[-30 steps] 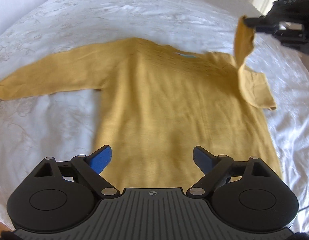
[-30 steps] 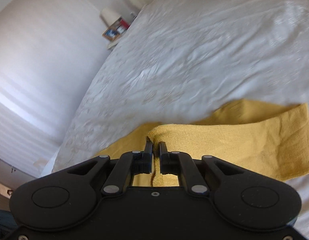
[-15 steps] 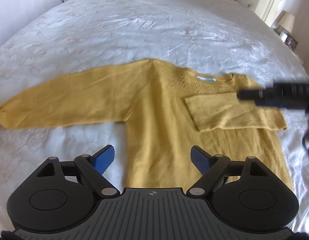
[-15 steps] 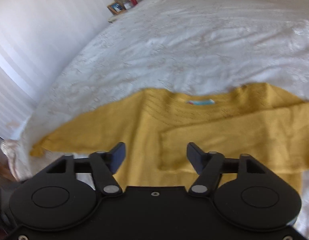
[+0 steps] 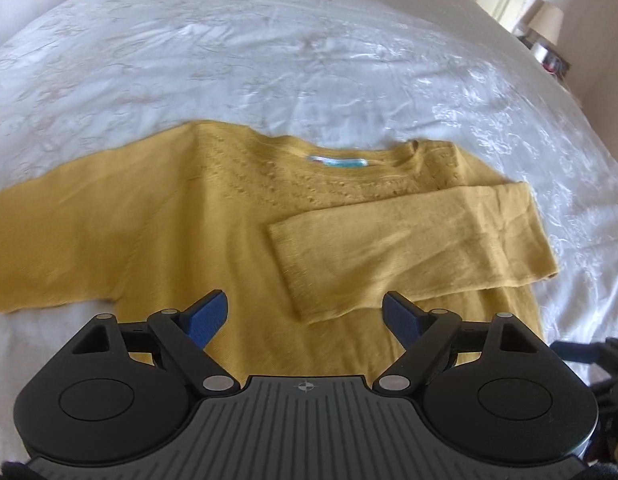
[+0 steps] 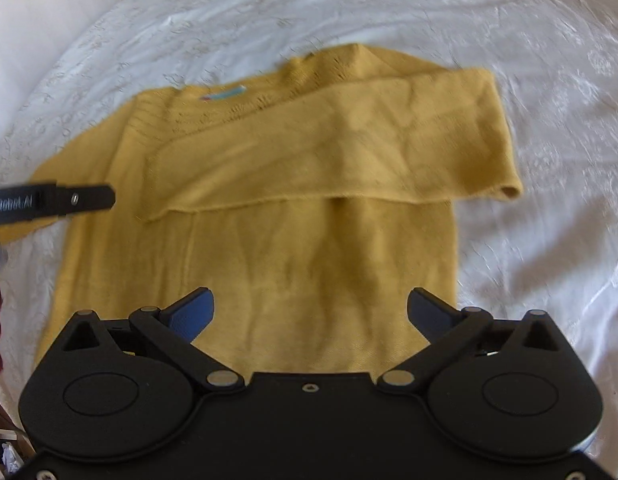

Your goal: Fold small clothes

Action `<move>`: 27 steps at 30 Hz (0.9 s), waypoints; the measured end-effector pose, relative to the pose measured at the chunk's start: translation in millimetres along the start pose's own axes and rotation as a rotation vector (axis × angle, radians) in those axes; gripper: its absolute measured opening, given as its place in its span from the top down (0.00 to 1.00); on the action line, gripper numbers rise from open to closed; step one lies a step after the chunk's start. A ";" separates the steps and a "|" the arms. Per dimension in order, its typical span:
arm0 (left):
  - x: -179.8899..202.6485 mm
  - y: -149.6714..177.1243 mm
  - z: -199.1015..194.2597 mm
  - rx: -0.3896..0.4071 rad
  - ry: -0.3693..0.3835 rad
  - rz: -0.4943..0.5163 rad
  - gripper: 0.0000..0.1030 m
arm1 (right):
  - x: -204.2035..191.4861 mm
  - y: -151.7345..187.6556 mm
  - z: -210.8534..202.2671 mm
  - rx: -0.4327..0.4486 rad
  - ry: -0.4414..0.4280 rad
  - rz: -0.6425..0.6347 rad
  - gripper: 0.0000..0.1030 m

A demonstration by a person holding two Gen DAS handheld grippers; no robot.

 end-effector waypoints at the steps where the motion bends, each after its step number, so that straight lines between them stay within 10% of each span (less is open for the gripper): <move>1: 3.7 -2.2 5.3 -0.001 0.005 0.007 0.18 | 1.6 1.7 1.8 -0.005 -0.004 -0.003 0.00; 16: 0.1 -12.8 75.2 -0.089 0.026 -0.064 0.19 | 1.4 18.2 26.9 -0.075 -0.046 -0.073 0.00; 27: 10.6 -39.0 59.2 -0.014 0.015 -0.090 0.91 | 2.1 21.8 26.9 -0.085 -0.050 -0.071 0.00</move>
Point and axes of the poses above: each gripper's, at about its wrist camera, not at the fingertips, and z roughly the way its jaws point, x to its right, y to its underside, the point moved 7 cm from there along z, roughly the way its jaws point, and after that the axes turned 2 degrees about -x, right-handed, at the moved point
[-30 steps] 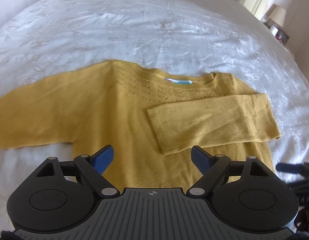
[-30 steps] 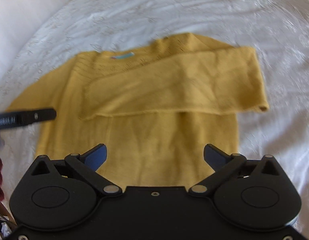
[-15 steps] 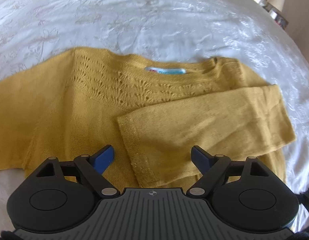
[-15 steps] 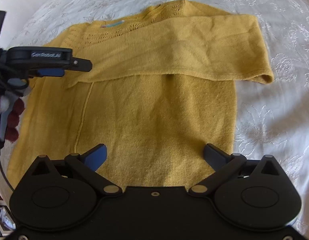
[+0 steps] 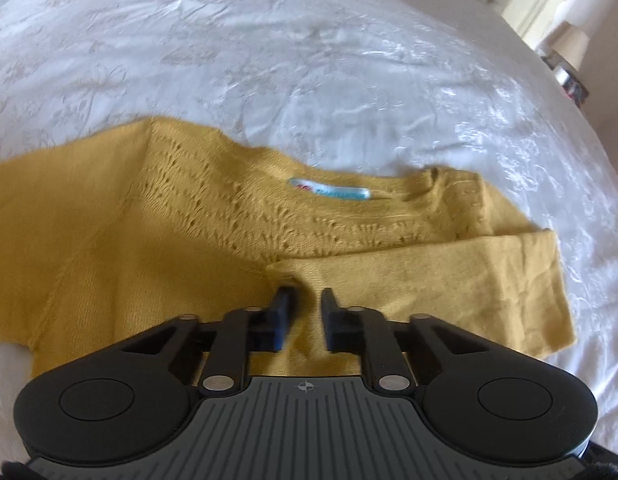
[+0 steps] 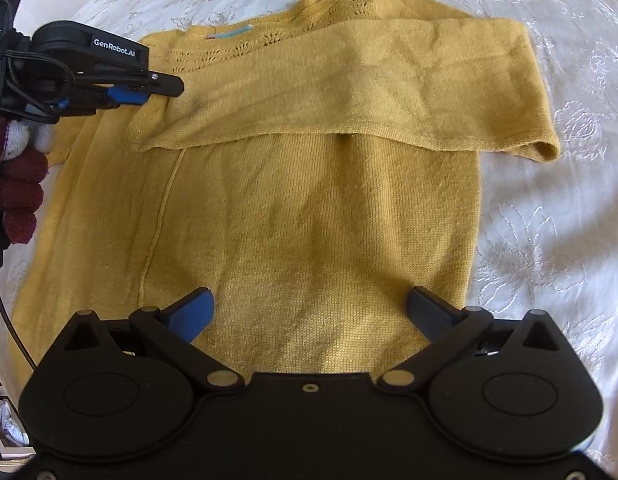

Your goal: Fold small clothes

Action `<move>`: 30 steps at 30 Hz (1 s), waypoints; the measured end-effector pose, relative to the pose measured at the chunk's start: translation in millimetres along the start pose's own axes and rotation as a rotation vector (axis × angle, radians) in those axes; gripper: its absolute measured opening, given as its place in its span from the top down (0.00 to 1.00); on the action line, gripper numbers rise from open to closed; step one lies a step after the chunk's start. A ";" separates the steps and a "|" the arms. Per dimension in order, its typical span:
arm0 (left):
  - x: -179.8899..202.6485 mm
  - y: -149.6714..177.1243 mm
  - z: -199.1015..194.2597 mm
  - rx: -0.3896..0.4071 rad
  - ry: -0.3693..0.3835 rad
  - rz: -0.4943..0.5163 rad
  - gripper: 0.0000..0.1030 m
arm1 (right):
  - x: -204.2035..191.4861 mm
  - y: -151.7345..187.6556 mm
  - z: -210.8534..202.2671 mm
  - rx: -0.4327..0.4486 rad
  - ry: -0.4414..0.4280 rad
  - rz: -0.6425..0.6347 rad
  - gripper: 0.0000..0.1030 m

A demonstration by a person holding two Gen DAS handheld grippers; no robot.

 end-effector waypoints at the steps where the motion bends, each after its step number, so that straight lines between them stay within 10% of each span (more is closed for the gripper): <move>1: 2.8 -0.4 -1.8 0.001 -0.004 0.017 0.94 | 0.0 -0.7 0.3 0.002 0.000 0.005 0.00; 15: 12.5 -55.5 -135.1 0.274 0.095 0.076 0.96 | 14.6 -1.8 -10.5 0.021 0.013 0.090 0.00; 30: -130.7 -32.3 -80.8 0.156 -0.326 -0.121 0.97 | 63.9 -46.5 -42.3 0.139 0.057 0.170 0.00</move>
Point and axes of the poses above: each gripper's, at about its wrist camera, not at the fingertips, and z roughly the way its jaws point, x to its right, y to its underside, the point moved 7 cm from there along z, roughly the way its jaws point, and after that the axes turned 2 degrees about -x, right-handed, at the moved point
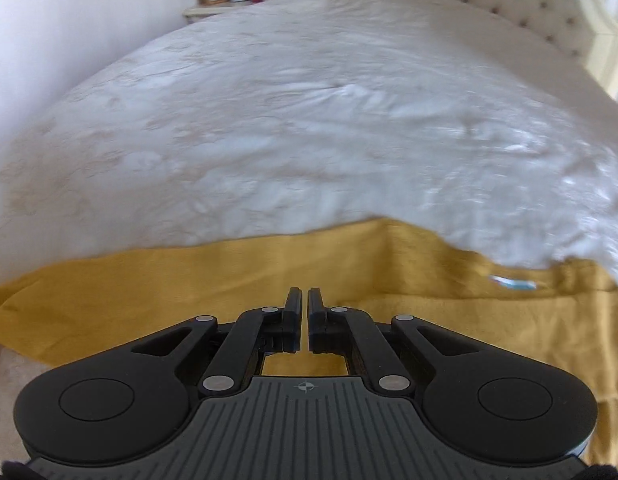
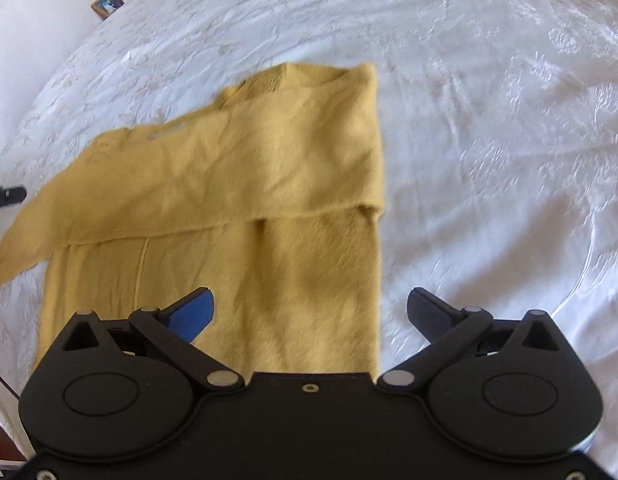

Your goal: Fold small clothes

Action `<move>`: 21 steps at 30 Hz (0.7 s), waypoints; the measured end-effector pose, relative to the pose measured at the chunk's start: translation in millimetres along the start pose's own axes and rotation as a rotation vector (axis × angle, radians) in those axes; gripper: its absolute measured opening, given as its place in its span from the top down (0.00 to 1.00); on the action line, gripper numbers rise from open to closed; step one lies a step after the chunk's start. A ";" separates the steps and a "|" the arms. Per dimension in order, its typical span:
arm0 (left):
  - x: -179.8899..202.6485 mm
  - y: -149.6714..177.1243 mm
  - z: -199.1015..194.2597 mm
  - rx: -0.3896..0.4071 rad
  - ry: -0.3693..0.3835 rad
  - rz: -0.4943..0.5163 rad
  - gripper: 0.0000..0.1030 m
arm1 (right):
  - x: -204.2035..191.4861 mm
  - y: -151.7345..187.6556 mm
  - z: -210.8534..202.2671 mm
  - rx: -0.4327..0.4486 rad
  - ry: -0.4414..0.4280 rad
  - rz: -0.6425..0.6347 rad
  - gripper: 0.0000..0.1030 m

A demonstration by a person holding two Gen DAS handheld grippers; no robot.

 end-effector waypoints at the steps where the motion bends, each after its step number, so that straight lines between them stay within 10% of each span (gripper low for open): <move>1: -4.6 0.0 3.7 -0.010 -0.003 -0.021 0.97 | -3.8 -0.5 -1.8 0.010 0.003 0.003 0.00; 6: -5.8 6.8 9.4 -0.093 0.099 -0.053 0.96 | 12.4 -29.6 6.3 0.047 -0.022 0.048 0.00; 13: 57.6 41.8 5.4 -0.142 0.310 0.065 0.38 | 37.0 -65.9 22.5 0.085 -0.031 0.126 0.00; 21: 89.3 73.9 39.6 -0.219 0.190 0.161 0.17 | 38.6 -86.2 55.0 0.030 -0.033 0.104 0.00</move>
Point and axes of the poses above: each gripper's, at about its wrist camera, not at the fingertips, and z roughly the way its jaws point, x to its right, y to its underside, the point moved 7 cm from there along z, roughly the way its jaws point, and after that the axes turned 2 degrees about -x, right-handed, at the moved point
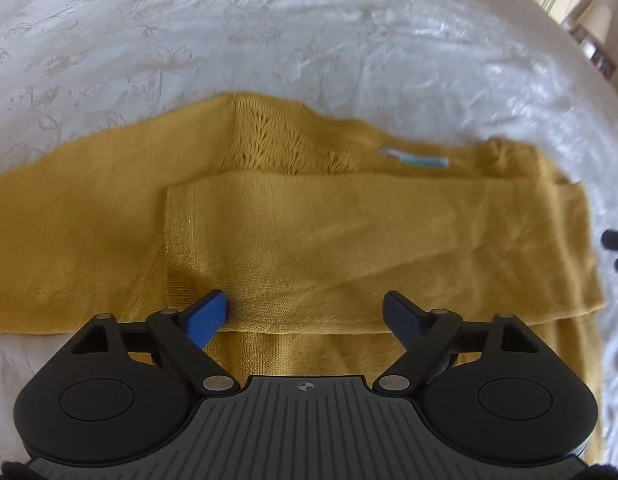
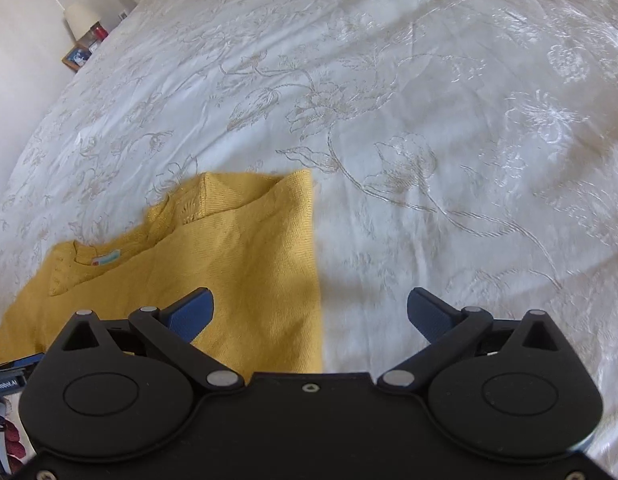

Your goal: Fold small clothes

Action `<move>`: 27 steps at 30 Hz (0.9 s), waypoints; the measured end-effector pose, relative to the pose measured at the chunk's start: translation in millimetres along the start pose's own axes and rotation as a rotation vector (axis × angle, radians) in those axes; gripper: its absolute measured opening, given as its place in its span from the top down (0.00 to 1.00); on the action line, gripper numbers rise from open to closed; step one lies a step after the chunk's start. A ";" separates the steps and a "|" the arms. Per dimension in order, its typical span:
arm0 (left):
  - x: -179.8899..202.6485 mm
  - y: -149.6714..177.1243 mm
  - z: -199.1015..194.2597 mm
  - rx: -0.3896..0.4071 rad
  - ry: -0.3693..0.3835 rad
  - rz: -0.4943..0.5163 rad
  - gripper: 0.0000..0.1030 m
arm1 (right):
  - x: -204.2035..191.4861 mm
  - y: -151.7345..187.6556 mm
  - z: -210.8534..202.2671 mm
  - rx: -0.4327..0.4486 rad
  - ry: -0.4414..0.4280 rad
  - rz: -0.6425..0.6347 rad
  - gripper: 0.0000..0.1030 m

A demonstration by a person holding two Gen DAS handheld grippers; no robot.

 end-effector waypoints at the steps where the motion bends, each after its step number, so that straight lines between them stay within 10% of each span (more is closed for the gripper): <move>1: -0.4 2.0 6.4 -0.017 -0.008 0.006 0.14 | 0.1 -1.4 5.8 -0.012 0.006 -0.007 0.00; 11: -3.2 0.5 26.4 -0.063 0.000 0.047 0.00 | 3.0 -16.1 30.8 -0.026 -0.028 0.061 0.04; 21: 1.4 10.0 25.0 -0.032 -0.014 0.044 0.00 | -19.2 -17.7 19.6 -0.051 -0.167 -0.022 0.88; 27: 2.6 8.7 26.8 -0.036 -0.014 0.043 0.00 | -31.8 -27.1 -10.2 0.031 0.098 -0.221 0.92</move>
Point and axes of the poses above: each gripper's, at about its wrist camera, not at the fingertips, and z roughly the way its jaws point, x to its right, y to its underside, the point moved 7 cm from there along z, roughly the way its jaws point, and after that the axes turned 2 degrees about -x, right-handed, at the moved point
